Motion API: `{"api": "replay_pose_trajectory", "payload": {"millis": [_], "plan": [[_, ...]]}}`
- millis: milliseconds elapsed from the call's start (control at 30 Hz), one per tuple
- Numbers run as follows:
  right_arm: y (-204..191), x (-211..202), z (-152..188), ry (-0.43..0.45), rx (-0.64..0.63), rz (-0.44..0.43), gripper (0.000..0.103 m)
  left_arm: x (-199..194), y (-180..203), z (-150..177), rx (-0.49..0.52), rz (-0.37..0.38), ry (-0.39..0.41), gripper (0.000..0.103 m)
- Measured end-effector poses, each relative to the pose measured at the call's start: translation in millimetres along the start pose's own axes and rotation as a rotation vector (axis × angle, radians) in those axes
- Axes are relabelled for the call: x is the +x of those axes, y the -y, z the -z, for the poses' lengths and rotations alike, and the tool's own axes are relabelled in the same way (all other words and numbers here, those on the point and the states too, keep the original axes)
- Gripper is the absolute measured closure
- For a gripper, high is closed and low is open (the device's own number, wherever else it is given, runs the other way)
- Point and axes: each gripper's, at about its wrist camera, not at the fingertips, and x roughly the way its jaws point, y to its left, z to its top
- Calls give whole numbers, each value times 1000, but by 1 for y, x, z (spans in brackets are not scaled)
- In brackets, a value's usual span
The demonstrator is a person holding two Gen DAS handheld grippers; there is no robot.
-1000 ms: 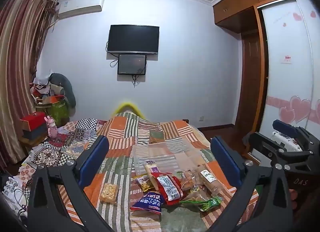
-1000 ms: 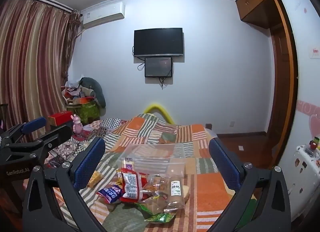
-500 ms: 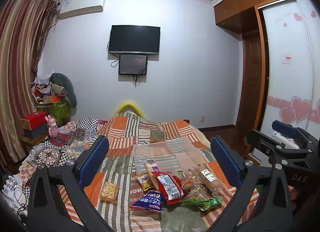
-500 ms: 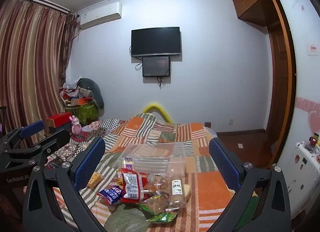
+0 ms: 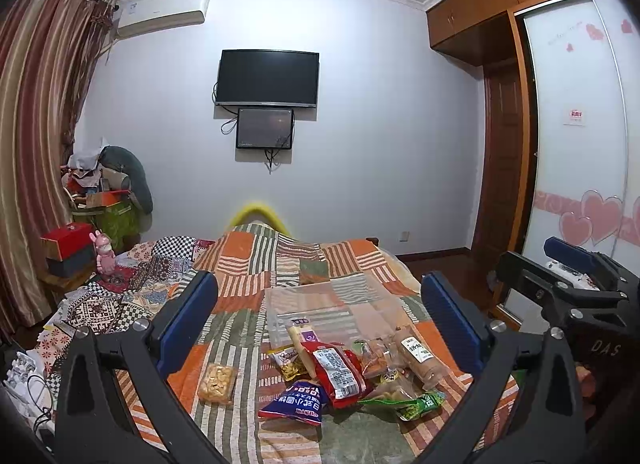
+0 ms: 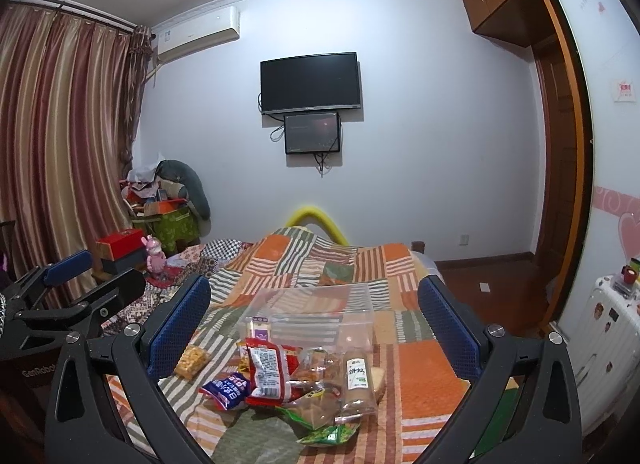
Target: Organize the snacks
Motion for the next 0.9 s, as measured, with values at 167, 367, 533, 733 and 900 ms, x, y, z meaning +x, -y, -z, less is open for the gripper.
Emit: {"api": "replay_pose_trajectory", "payload": {"millis": [167, 367, 533, 733, 900], "plan": [[3, 1, 1, -4, 12, -8, 0, -1, 1, 0, 2, -3, 5, 0], [4, 1, 2, -3, 17, -7, 0, -2, 1, 0, 1, -1, 4, 0], [6, 2, 4, -4, 24, -11, 0, -2, 2, 0, 0, -1, 5, 0], [6, 1, 4, -4, 25, -10, 0, 0, 2, 0, 1, 2, 4, 0], [7, 2, 3, -6, 31, -13, 0, 0, 2, 1, 1, 2, 3, 0]]}}
